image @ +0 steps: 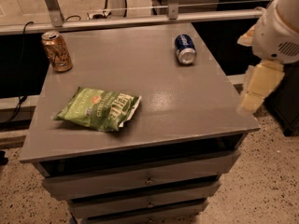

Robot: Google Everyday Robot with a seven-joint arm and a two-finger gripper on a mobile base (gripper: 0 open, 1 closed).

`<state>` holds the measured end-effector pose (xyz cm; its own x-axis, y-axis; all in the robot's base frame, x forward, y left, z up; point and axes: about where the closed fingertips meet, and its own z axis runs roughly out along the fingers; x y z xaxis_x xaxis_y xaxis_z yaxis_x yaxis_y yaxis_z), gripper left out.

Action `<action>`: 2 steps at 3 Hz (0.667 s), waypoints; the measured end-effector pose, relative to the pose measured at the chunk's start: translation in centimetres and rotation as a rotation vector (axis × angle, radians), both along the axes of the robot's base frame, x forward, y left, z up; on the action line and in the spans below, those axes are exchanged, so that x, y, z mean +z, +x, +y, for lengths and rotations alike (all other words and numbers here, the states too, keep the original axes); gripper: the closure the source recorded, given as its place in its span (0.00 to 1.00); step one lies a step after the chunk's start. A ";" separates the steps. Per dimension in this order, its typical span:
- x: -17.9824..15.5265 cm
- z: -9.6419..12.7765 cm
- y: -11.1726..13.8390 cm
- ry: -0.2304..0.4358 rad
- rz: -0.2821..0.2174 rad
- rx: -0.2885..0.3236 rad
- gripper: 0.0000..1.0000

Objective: Place pepsi can upright

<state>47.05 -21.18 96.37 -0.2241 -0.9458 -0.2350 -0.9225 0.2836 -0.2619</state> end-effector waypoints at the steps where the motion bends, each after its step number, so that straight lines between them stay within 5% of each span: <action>1: -1.5 -0.3 6.1 0.070 -0.041 -0.075 0.00; 2: -2.7 -0.7 13.1 0.189 -0.084 -0.189 0.00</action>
Offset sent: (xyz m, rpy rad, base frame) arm 0.2279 -0.0195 -0.0359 0.3605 -0.1450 -0.3533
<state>60.14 -21.92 93.71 -0.3650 -0.8267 -0.4283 -0.8258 0.4999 -0.2610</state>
